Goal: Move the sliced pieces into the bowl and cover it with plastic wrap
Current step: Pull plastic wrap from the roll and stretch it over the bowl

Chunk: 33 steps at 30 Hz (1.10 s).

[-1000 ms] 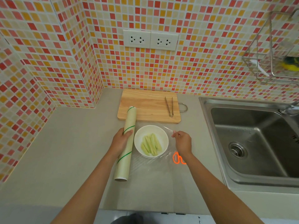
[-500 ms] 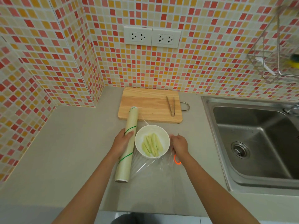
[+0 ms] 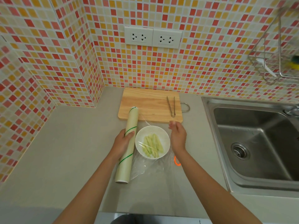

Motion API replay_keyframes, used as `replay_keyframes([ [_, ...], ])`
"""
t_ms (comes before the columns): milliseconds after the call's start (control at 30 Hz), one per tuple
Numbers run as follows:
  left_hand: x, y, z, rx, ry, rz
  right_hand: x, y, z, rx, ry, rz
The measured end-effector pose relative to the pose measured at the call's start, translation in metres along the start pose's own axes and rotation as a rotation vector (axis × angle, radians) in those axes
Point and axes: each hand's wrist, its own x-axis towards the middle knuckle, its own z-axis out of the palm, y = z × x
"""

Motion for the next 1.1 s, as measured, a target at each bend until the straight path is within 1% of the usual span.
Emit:
replay_keyframes([
  [67,0.0,0.0,0.0,-0.001,0.001,-0.002,-0.009,0.0,0.008,0.097,-0.135,0.066],
  [100,0.0,-0.001,0.0,-0.003,0.003,-0.003,-0.011,0.003,0.011,0.133,-0.169,0.114],
  [267,0.001,-0.004,0.004,-0.002,0.018,-0.009,-0.008,0.014,0.008,0.273,-0.225,0.21],
  [367,0.001,-0.005,0.004,0.014,0.019,0.0,-0.006,0.02,0.005,0.301,-0.293,0.26],
  [433,0.001,-0.005,0.004,0.02,0.023,0.001,-0.008,0.025,0.005,0.288,-0.337,0.252],
  [500,0.001,-0.004,0.004,0.038,0.036,0.025,-0.01,0.029,0.007,0.261,-0.346,0.23],
  [600,0.001,-0.002,0.003,0.074,0.049,0.065,-0.009,0.028,0.009,0.243,-0.314,0.217],
  [767,-0.001,0.0,-0.006,0.087,0.055,0.047,-0.007,0.029,0.01,0.201,-0.296,0.173],
  [933,0.005,-0.007,-0.014,0.022,0.06,0.002,-0.008,0.031,0.008,0.23,-0.305,0.171],
  [1100,0.006,-0.007,-0.016,0.055,0.042,0.037,-0.007,0.031,0.009,0.225,-0.303,0.169],
])
